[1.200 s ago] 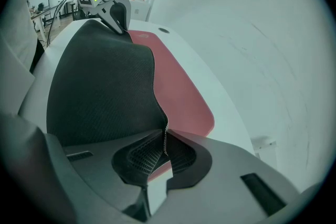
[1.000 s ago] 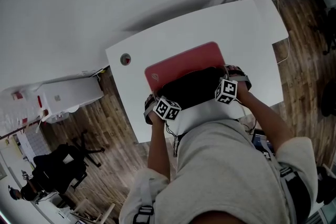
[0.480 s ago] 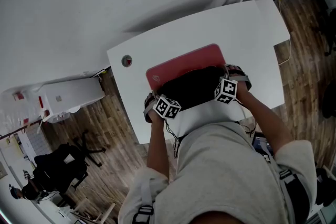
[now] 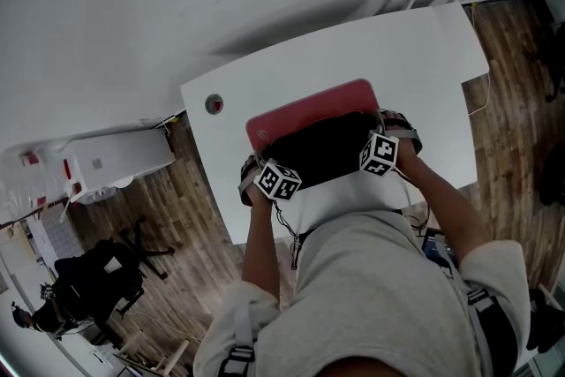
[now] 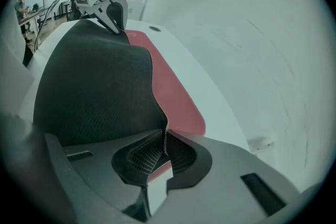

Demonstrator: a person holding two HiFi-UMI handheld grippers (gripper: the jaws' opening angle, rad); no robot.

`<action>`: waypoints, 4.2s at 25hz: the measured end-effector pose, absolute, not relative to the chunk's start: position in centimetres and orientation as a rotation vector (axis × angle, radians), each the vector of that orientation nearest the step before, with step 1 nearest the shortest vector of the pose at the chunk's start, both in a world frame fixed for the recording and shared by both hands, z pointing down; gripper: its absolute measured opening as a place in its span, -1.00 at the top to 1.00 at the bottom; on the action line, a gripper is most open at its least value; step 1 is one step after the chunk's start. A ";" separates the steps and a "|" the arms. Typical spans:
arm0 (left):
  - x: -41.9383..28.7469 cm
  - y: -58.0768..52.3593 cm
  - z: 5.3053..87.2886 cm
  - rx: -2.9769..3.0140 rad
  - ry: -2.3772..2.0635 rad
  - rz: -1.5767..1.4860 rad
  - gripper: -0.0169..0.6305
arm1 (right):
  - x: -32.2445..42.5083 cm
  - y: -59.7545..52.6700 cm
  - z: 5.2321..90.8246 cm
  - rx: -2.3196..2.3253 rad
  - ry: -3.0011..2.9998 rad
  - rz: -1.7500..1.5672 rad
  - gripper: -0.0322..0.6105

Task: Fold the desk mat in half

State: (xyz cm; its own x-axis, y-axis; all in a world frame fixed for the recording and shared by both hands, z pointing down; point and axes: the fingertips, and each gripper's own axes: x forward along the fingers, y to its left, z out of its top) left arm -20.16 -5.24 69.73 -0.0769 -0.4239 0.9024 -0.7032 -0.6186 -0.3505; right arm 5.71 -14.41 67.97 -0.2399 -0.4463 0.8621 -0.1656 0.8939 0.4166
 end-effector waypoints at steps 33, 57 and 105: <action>-21.8 -7.8 70.0 1.889 -1.207 1.682 0.85 | 5.1 -18.6 67.9 0.472 -1.785 -0.248 0.74; -23.2 -10.3 69.6 1.909 -1.291 1.696 0.85 | 4.7 -20.8 67.6 0.537 -1.794 -0.232 0.74; -25.5 -13.4 69.0 1.887 -1.441 1.534 0.60 | 4.2 -24.1 67.1 0.644 -1.772 -0.191 0.56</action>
State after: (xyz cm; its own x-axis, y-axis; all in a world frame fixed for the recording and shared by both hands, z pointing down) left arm -25.47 -13.44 68.99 -0.0820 -0.4957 0.8646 -0.8319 -0.4437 -0.3333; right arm 4.21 -24.07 67.14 -0.1660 -0.5149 0.8410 -0.3233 0.8341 0.4469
